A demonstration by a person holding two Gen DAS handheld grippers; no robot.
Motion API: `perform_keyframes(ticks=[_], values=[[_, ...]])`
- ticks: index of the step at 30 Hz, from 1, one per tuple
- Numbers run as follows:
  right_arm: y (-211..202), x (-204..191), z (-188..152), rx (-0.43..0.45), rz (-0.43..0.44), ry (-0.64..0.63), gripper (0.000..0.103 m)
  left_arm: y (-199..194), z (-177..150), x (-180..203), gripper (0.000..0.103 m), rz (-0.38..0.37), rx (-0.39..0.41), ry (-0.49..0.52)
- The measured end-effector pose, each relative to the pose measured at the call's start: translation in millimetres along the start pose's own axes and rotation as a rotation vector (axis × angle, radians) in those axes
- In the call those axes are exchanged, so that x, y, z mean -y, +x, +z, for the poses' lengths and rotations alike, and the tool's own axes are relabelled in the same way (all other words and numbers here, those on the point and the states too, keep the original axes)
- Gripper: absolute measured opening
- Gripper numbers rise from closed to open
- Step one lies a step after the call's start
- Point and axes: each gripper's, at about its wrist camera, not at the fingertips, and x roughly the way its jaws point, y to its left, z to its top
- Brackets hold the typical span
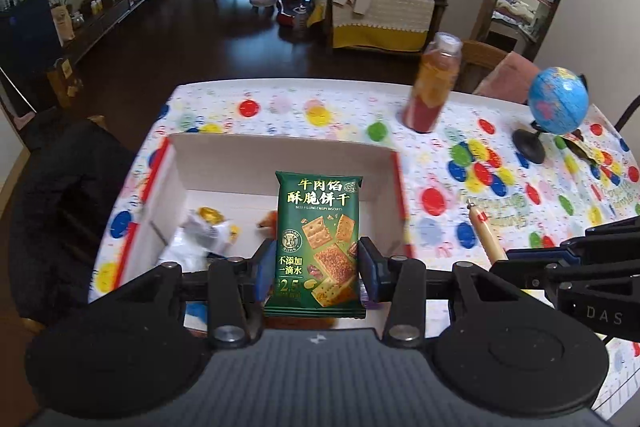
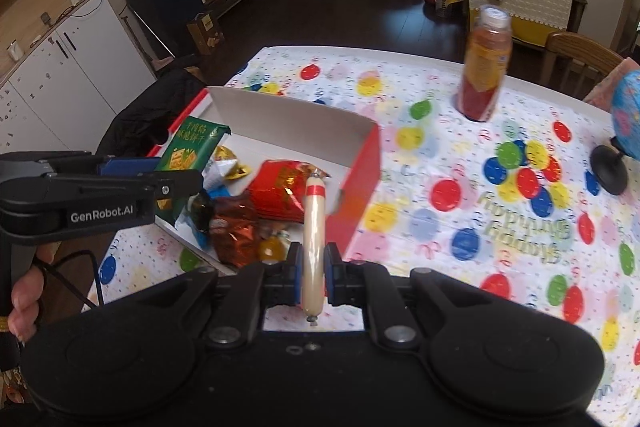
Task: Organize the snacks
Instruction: 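Carry the sausage stick and green cracker packet over the box with both tools, then open both tools to drop the stick and cracker packet into the box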
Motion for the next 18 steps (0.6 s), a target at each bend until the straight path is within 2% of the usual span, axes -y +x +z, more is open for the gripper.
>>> perform_keyframes(ticks=[12, 18], values=[[65.6, -45.7, 11.7, -0.063, -0.035, 0.031, 0.009, 35.2, 13.8, -68.6, 0.042, 0.045, -0.039, 0.038], [99.8, -52.2, 15.7, -0.099, -0.07, 0.048, 0.009, 72.9, 30.7, -87.8, 0.042, 0.019, -0.077, 0.068]])
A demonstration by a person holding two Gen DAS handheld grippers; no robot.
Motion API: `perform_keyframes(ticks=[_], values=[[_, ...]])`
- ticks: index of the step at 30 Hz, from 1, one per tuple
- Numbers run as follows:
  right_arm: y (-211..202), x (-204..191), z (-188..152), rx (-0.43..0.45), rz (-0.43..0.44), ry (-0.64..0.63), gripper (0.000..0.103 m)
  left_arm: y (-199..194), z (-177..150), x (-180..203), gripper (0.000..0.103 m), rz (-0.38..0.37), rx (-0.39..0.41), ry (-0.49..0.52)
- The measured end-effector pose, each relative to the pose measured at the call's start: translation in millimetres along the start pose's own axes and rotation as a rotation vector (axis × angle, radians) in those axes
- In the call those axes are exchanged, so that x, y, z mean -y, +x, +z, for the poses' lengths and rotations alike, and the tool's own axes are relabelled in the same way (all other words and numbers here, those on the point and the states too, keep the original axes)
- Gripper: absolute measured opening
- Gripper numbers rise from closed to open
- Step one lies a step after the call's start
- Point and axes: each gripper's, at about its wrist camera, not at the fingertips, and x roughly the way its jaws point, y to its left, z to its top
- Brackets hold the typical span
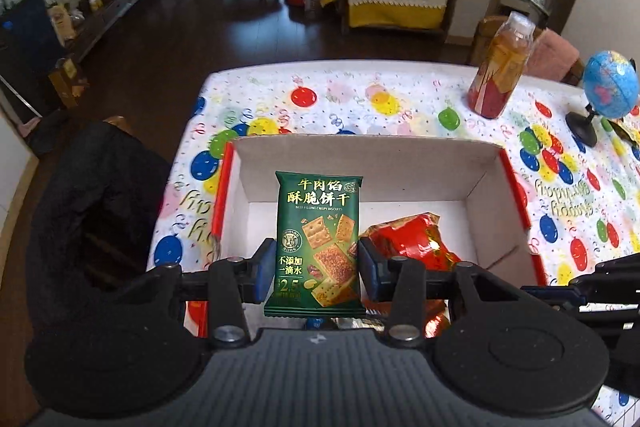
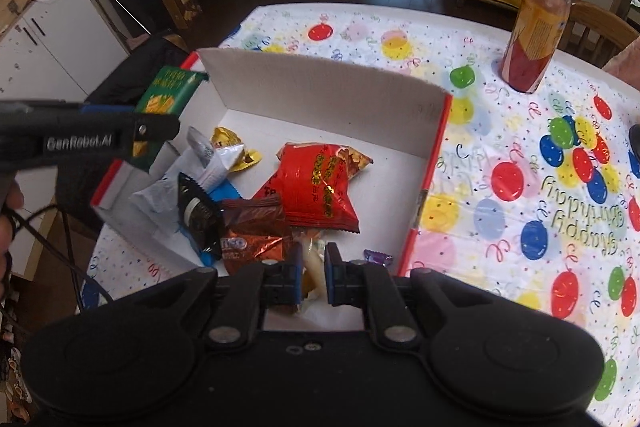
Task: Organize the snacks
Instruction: 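Open both tools to drop the stick and cracker packet into the box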
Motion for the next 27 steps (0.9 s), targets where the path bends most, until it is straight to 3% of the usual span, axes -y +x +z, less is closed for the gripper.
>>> perform_keyframes(ticks=[12, 18, 22, 27], values=[[27.6, 1.7, -0.5, -0.053, 0.006, 0.059, 0.018, 67.7, 9.6, 10.8, 0.043, -0.046, -0.14, 0.072], [32.0, 0.3, -2.6, -0.065, 0.007, 0.073, 0.023, 78.2, 7.4, 19.8, 0.043, -0.051, -0.186, 0.102], [32.2, -1.4, -3.6, -0.066, -0.002, 0.069, 0.027, 78.2, 7.1, 19.6, 0.049, -0.048, -0.202, 0.108], [25.0, -6.6, -4.7, -0.049, -0.025, 0.047, 0.055, 68.4, 3.8, 19.6, 0.053, -0.039, -0.186, 0.111]])
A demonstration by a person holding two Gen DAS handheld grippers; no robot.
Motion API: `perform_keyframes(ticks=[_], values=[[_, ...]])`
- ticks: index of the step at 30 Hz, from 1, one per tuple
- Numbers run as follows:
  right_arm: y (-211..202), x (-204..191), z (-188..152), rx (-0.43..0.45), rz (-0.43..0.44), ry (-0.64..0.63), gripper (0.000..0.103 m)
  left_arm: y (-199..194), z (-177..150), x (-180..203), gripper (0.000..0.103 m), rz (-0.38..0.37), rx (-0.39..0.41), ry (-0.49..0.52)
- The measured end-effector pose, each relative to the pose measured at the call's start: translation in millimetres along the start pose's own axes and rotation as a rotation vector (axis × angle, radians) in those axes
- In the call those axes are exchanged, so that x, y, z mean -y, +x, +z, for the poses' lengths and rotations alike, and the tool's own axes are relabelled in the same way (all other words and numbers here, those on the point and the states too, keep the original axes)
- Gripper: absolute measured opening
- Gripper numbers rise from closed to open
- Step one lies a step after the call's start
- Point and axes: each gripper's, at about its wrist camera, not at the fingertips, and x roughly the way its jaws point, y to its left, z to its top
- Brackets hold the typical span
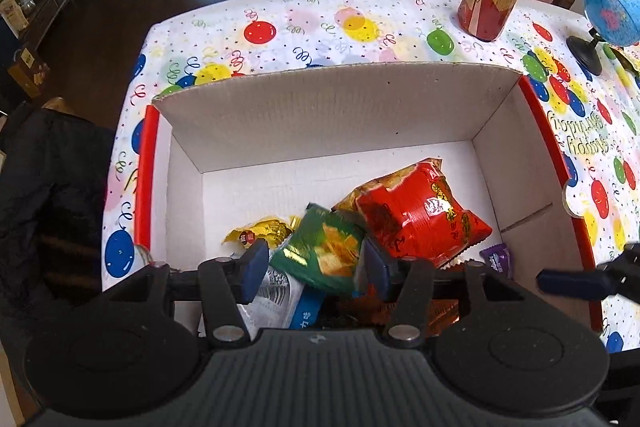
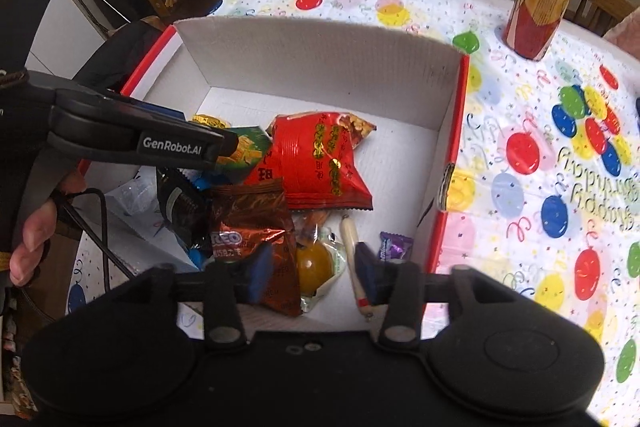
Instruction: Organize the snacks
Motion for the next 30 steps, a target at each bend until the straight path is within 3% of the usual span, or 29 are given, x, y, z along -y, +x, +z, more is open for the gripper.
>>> perform_keyframes(ticks=[6, 11, 16, 20, 30], values=[[-13.9, -4.2, -4.7, 0.036, -0.011, -0.016, 0.079, -18.7, -10.8, 0.2, 0.058, 0.006, 0.032, -0.002], [-26.5, -8.8, -8.8, 0.066, -0.014, -0.026, 0.088, -38.4, -21.8, -1.4, 0.062, 0.009, 0.068, -0.02], [-40.6, -10.4, -14.2, 0.107, -0.01, -0.013, 0.093, -58.0, -34.8, -3.7, 0.067, 0.004, 0.104, -0.036], [-52.9, -9.8, -18.9, 0.142, 0.0, 0.013, 0.098, -73.9, -46.7, -6.5, 0.079, -0.007, 0.135, -0.053], [-89.7, -12.5, -40.3, 0.282, 0.034, 0.042, 0.102, -118.2, -78.2, -9.6, 0.087, -0.008, 0.23, -0.085]])
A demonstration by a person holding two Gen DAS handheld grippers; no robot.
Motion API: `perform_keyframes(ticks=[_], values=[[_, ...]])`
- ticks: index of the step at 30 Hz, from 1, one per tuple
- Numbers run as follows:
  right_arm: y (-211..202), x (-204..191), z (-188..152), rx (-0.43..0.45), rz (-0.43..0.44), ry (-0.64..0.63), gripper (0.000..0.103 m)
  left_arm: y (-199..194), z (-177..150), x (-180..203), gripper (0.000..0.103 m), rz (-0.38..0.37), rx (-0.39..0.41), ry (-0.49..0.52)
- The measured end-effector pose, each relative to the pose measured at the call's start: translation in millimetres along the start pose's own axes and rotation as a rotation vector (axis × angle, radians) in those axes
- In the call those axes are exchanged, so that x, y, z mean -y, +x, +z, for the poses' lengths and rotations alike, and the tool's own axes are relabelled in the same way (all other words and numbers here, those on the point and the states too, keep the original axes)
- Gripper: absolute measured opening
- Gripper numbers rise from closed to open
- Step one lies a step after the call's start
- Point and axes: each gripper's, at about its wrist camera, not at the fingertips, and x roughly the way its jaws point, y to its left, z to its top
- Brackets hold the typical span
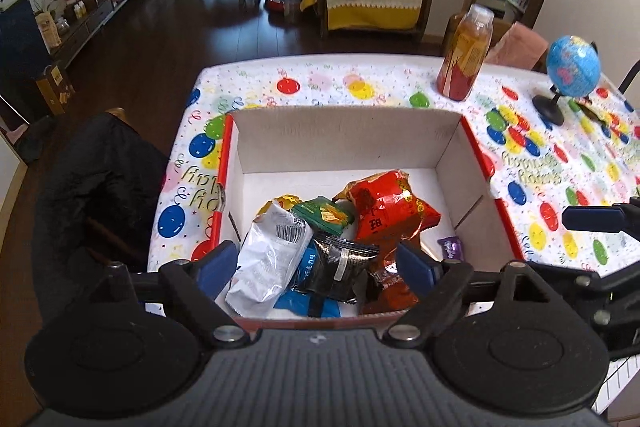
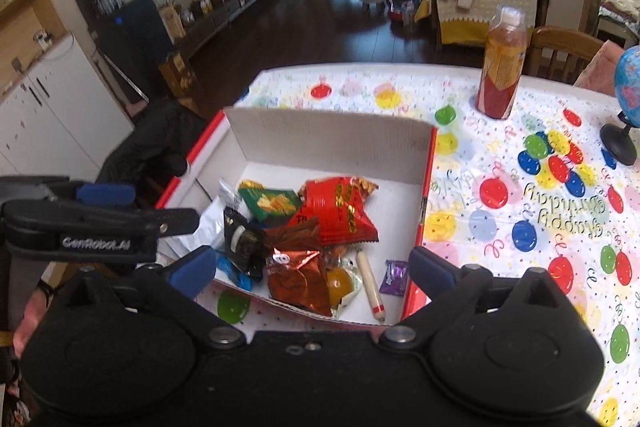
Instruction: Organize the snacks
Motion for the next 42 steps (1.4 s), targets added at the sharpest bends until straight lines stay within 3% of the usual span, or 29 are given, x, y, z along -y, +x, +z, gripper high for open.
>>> perform_keyframes(ticks=[4, 7, 13, 23, 42], values=[[-15.4, -3.4, -8.6, 0.075, -0.022, -0.003, 0.103, -17.5, -7.5, -0.5, 0.089, 0.001, 0.032, -0.016], [-25.5, -5.0, -16.4, 0.114, -0.038, 0.0, 0.103, -29.0, -14.7, -1.1, 0.102, -0.003, 0.053, -0.03], [-44.2, -10.2, -35.0, 0.182, -0.04, 0.018, 0.103, -47.8, -31.4, 4.2, 0.102, 0.005, 0.078, -0.027], [-72.9, -18.9, -57.3, 0.334, -0.125, 0.035, 0.103, -69.4, -53.3, 18.7, 0.102, 0.022, 0.118, -0.029], [-72.9, -13.2, -57.7, 0.307, -0.127, 0.07, 0.103, -78.6, -56.7, 24.7, 0.102, 0.034, 0.155, -0.05]])
